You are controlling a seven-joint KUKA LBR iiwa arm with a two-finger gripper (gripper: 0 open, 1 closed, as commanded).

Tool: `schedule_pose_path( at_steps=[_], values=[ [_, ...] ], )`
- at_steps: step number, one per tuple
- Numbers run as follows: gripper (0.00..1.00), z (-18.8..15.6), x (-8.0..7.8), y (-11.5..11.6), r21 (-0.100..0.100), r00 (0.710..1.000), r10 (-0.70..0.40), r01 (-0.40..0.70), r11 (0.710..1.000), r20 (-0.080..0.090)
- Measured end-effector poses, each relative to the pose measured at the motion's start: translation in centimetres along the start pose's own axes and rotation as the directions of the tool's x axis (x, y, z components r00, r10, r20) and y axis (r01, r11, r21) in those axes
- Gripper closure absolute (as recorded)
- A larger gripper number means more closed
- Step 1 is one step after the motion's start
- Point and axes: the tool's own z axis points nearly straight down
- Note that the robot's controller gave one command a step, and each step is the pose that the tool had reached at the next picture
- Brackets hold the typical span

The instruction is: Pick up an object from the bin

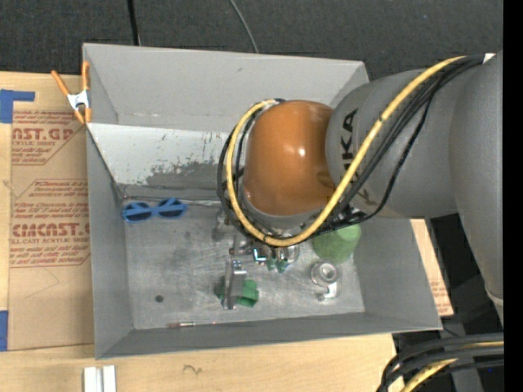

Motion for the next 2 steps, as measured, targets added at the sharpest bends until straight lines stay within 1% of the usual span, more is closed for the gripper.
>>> schedule_pose_path(
  at_steps=[1, 2],
  values=[
    [0.0, 10.68, 1.02, -7.02, -0.006, 1.0, 0.013, -0.013, 1.0, 0.022],
    [1.0, 10.64, 1.15, -6.88, -0.004, 1.0, 0.007, -0.007, 1.0, 0.019]
  ],
)
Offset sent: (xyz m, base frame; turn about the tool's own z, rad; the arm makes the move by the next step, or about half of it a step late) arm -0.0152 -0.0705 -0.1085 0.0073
